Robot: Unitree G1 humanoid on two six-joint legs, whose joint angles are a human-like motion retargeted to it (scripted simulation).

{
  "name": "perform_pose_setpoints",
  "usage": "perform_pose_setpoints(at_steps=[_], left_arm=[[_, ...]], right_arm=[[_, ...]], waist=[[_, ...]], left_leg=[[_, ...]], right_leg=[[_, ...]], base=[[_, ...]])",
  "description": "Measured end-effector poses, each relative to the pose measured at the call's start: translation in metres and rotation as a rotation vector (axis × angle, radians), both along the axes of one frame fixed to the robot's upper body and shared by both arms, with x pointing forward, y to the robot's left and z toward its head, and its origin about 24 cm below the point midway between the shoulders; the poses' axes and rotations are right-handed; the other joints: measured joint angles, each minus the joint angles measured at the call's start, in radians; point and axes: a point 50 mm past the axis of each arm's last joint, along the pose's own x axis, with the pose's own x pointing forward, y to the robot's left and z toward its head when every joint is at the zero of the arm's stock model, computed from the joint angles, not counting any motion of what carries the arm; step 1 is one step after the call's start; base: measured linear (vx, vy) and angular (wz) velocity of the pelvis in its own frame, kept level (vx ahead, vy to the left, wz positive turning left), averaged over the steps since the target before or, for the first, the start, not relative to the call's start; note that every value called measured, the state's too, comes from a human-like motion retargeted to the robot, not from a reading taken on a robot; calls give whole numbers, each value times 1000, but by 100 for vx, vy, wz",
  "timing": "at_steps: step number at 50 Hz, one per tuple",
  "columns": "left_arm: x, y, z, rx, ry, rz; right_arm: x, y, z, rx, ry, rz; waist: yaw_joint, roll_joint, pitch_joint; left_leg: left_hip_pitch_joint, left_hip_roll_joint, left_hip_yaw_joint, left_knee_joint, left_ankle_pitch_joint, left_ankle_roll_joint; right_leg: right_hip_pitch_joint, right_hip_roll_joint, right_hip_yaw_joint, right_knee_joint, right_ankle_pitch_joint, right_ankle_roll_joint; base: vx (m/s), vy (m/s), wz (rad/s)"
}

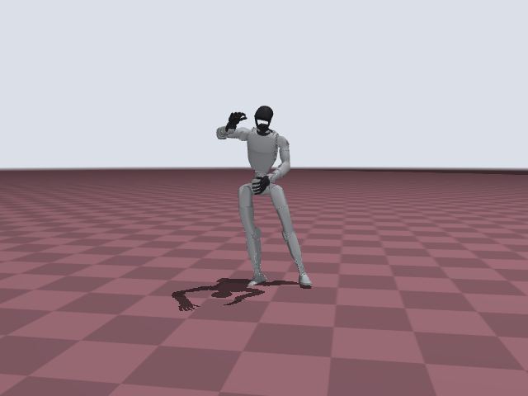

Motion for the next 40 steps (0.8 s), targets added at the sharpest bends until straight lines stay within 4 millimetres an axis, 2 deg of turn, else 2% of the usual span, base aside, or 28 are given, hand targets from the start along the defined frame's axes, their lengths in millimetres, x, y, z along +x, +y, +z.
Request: perform_pose_setpoints(at_steps=[7, 12, 17, 21, 25, 28, 34, 40], left_arm=[[5, 1, 123, -22, -305, -54], [-3, -2, 195, -39, -475, -52], [-12, -4, 245, -96, -570, -41], [-16, -3, 266, -108, -597, -36], [-13, -1, 263, -89, -576, -36], [-5, 0, 242, -65, -515, -41], [18, 13, 171, 17, -308, -5], [29, 47, 89, 73, -80, 121]], right_arm=[[13, -8, -15, -20, 108, -30], [21, -16, -26, -42, 196, -49], [26, -21, -33, -64, 255, -69], [26, -24, -34, -78, 274, -85], [24, -26, -31, -79, 267, -97], [22, -28, -27, -68, 248, -101], [15, -29, -17, -40, 195, -96], [4, -23, -3, -23, 112, -75]], waist=[[36, 80, -87], [55, 130, -151], [61, 161, -194], [58, 174, -211], [56, 178, -210], [54, 173, -199], [46, 144, -155], [27, 90, -87]], left_leg=[[31, -1, -12, 1, -15, 0], [50, -14, -26, 0, -30, 1], [72, -32, -43, -1, -49, 1], [90, -45, -55, -1, -63, 1], [107, -53, -65, -1, -72, 1], [110, -59, -69, -1, -73, 8], [102, -47, -69, -1, -63, 15], [81, -8, -53, 0, -42, 10]], right_leg=[[35, -3, -14, 10, -12, 0], [58, -22, -26, 28, -31, 0], [83, -52, -37, 52, -58, 0], [105, -74, -44, 68, -78, 0], [125, -89, -49, 77, -94, 0], [132, -96, -50, 78, -98, 0], [123, -82, -44, 71, -93, 0], [93, -37, -27, 54, -73, 0]], base=[[11, 1, 13], [15, 7, 23], [15, 10, 26], [12, 9, 22], [5, 4, 12], [0, 0, 0], [-7, -5, -8], [-14, -12, -27]])
